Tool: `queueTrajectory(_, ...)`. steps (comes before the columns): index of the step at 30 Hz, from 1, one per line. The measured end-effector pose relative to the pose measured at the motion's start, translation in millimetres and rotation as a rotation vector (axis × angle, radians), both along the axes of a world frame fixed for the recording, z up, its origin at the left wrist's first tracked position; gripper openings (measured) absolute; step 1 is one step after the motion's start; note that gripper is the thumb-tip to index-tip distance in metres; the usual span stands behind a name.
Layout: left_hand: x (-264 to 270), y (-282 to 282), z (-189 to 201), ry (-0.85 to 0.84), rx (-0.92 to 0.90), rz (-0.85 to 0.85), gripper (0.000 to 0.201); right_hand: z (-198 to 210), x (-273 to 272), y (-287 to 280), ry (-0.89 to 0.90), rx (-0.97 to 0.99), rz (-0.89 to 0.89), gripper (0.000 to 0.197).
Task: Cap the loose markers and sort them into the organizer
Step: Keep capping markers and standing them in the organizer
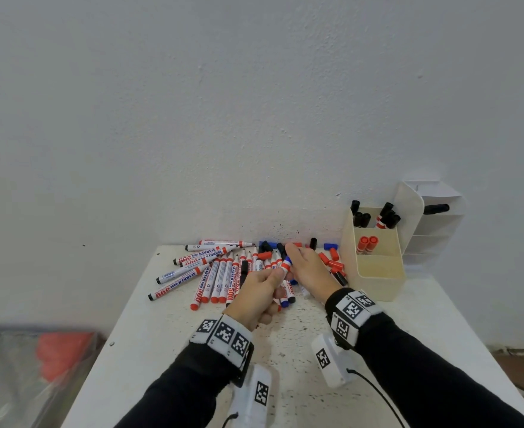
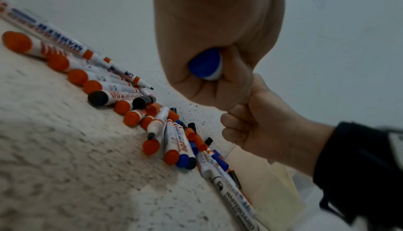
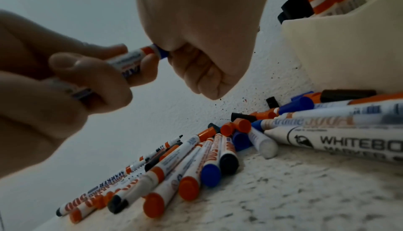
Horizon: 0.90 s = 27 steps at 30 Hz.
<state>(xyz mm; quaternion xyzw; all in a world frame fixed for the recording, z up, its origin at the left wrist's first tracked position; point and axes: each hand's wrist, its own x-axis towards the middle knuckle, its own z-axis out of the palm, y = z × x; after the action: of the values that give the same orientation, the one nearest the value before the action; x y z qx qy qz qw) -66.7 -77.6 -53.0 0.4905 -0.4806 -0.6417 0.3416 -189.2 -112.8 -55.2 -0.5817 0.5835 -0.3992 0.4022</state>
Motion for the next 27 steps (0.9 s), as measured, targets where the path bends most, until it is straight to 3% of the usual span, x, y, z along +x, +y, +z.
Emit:
queueTrajectory(3,-5,1,5,-0.006,-0.068,0.02,0.029,8,-1,1,0.016,-0.079,-0.014,0.04)
queueTrajectory(6,-10,-3,6,-0.192,-0.199,0.019,0.038,16,-5,0,0.079,-0.221,-0.032,0.036)
queueTrajectory(9,-9,-9,-6,-0.487,-0.288,-0.015,0.04,27,-15,0,0.066,-0.298,-0.075,0.022)
queueTrajectory(13,-9,-15,-28,-1.179,-0.398,-0.017,0.035,52,-37,-6,0.088,-0.466,-0.245,0.019)
queueTrajectory(15,-12,-15,-30,-1.377,-0.398,-0.078,0.036,65,-51,-8,0.106,-0.533,-0.307,0.016)
queueTrajectory(22,-25,-23,-29,-1.567,-0.388,-0.15,0.034,92,-108,-9,0.213,-0.738,-0.54,0.016)
queueTrajectory(27,-30,-24,-26,-1.601,-0.386,-0.171,0.034,89,-132,-13,0.261,-0.727,-0.582,0.017)
